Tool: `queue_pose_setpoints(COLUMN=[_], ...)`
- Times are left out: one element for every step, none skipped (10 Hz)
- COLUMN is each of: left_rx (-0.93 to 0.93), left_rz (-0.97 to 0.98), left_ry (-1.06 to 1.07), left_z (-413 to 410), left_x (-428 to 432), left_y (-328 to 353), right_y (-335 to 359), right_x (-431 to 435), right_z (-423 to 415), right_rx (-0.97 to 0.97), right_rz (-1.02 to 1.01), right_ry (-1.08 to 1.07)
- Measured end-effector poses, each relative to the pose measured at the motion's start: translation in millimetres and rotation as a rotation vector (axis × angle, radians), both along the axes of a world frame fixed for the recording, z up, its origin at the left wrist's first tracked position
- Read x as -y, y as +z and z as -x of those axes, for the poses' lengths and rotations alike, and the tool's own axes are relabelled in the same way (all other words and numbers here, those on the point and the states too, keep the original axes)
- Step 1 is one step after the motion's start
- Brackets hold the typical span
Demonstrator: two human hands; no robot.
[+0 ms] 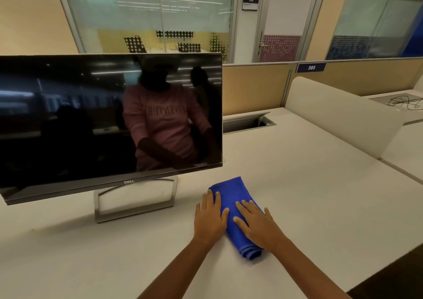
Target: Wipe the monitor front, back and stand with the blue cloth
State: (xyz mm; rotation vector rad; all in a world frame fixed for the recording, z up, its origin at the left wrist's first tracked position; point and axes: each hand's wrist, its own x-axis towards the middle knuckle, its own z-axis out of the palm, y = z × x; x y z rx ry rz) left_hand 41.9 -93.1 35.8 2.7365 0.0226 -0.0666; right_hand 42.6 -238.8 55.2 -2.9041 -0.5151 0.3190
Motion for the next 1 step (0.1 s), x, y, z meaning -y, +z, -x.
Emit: queue_pose_setpoints(left_rx=[-0.007], left_rz=[-0.057], left_ry=[0.050], left_z=[12.5], left_x=[-22.1], left_y=[4.1], right_y=[11.5], right_x=[-20.1], right_z=[6.7], right_rx=[0.110], right_rz=[-0.098], right_ry=[-0.034])
